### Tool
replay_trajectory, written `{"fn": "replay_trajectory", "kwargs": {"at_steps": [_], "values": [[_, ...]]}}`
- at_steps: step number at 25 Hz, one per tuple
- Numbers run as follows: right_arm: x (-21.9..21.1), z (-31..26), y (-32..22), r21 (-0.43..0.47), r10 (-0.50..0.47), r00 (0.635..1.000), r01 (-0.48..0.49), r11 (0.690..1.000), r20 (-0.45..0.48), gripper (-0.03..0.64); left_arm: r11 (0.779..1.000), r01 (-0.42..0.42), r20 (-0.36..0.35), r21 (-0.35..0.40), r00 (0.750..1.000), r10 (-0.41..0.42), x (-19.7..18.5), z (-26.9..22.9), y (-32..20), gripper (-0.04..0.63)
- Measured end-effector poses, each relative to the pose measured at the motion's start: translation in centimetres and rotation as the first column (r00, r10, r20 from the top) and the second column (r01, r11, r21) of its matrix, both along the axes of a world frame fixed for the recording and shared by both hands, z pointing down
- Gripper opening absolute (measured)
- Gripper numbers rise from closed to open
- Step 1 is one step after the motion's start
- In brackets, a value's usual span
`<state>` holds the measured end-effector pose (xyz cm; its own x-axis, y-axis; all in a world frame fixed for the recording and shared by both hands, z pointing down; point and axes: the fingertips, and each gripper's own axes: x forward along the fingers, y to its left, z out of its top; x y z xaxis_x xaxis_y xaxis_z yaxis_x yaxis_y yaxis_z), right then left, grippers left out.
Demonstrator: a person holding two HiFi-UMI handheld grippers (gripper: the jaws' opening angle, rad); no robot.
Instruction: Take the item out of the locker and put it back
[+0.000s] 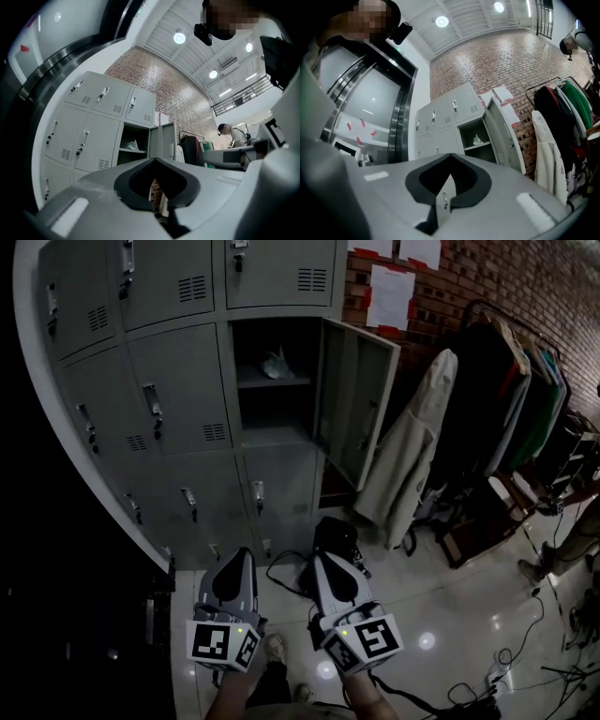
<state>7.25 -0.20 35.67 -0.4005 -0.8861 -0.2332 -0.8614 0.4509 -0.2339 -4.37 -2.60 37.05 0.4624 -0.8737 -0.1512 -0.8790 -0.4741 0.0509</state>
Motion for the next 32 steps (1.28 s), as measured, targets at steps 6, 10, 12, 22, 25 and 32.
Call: {"fn": "replay_trajectory", "kwargs": {"at_steps": [6, 10, 12, 22, 25, 32], "values": [[-0.2, -1.9, 3.5, 0.025, -0.018, 1.0, 0.018, 1.0, -0.008, 0.002, 0.999, 0.009, -0.01, 0.045, 1.0, -0.009, -0.1, -2.6, 4.4, 0.006], [-0.8, -2.2, 4.4, 0.017, -0.024, 1.0, 0.024, 1.0, 0.016, 0.002, 0.999, -0.009, -0.016, 0.051, 1.0, 0.009, -0.2, -2.7, 5.5, 0.006], [-1.8, -2.5, 4.8, 0.027, -0.046, 0.999, 0.045, 0.999, 0.03, 0.002, 0.998, -0.013, -0.023, 0.055, 1.0, 0.014, -0.6, -2.7, 5.6, 0.006], [-3.0, -2.7, 5.5, 0.04, -0.012, 1.0, 0.013, 0.999, -0.024, 0.002, 0.997, -0.041, -0.022, 0.071, 0.999, 0.042, -1.1, -3.3, 6.2, 0.006], [-3.4, -2.3, 5.6, 0.027, -0.013, 1.0, 0.014, 1.0, -0.026, 0.002, 0.997, -0.038, -0.021, 0.069, 0.999, 0.04, -1.5, -3.2, 6.3, 0.006], [-3.4, -1.9, 6.1, 0.014, -0.006, 1.0, 0.006, 1.0, -0.025, 0.002, 0.998, -0.033, -0.019, 0.061, 0.999, 0.034, -2.0, -3.0, 6.6, 0.006]]}}
